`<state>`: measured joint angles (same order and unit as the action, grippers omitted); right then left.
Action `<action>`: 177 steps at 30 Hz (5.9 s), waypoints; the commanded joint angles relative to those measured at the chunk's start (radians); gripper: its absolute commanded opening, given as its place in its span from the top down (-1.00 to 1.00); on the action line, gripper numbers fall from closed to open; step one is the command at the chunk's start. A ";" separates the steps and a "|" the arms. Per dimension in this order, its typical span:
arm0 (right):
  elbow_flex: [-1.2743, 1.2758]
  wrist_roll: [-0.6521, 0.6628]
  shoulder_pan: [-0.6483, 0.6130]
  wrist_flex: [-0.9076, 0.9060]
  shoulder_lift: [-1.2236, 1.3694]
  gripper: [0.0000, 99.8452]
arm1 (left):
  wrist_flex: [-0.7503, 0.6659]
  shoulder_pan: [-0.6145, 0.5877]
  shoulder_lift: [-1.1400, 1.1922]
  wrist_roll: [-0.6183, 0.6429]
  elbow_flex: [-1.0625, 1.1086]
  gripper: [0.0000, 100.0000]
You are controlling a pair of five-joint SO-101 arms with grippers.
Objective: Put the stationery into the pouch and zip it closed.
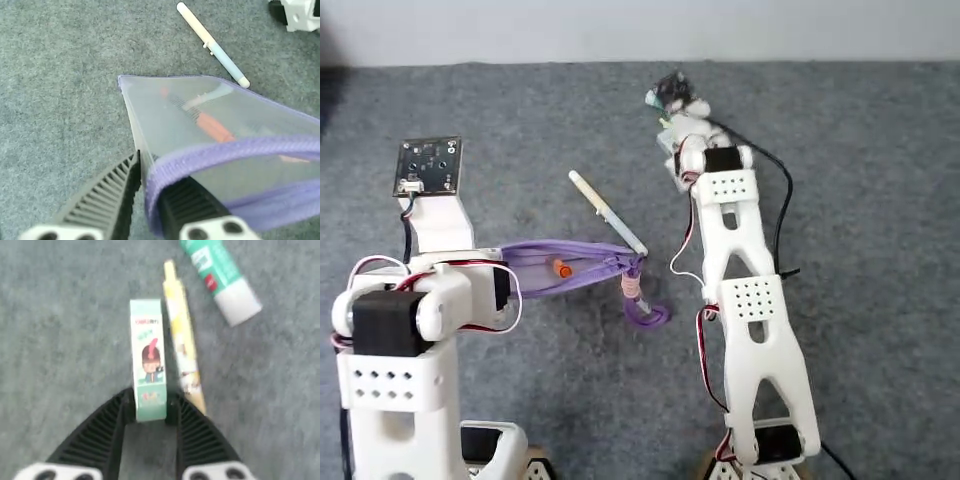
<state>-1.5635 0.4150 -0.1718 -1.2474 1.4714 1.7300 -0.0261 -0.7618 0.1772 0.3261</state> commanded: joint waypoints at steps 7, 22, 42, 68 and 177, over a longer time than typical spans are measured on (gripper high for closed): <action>-0.120 0.009 -0.024 -0.355 -0.070 0.98 | -0.006 -0.003 0.000 0.011 -0.001 0.98; -0.117 -0.011 -0.035 -0.553 -0.374 0.98 | -0.008 -0.003 0.000 0.011 -0.001 0.98; 0.618 -0.077 -0.105 -0.549 -1.303 0.98 | -0.008 -0.003 0.002 0.011 -0.001 0.98; 1.399 -0.110 -0.723 -0.545 -1.974 0.98 | -0.006 -0.003 0.002 0.011 -0.001 0.98; 0.937 -0.522 -0.016 0.420 -0.960 0.64 | -0.006 -0.003 0.000 0.011 -0.002 0.98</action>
<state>-0.5877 -0.0928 -0.1949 -0.9835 0.4818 1.7300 -0.0245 -0.7587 0.1788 0.3261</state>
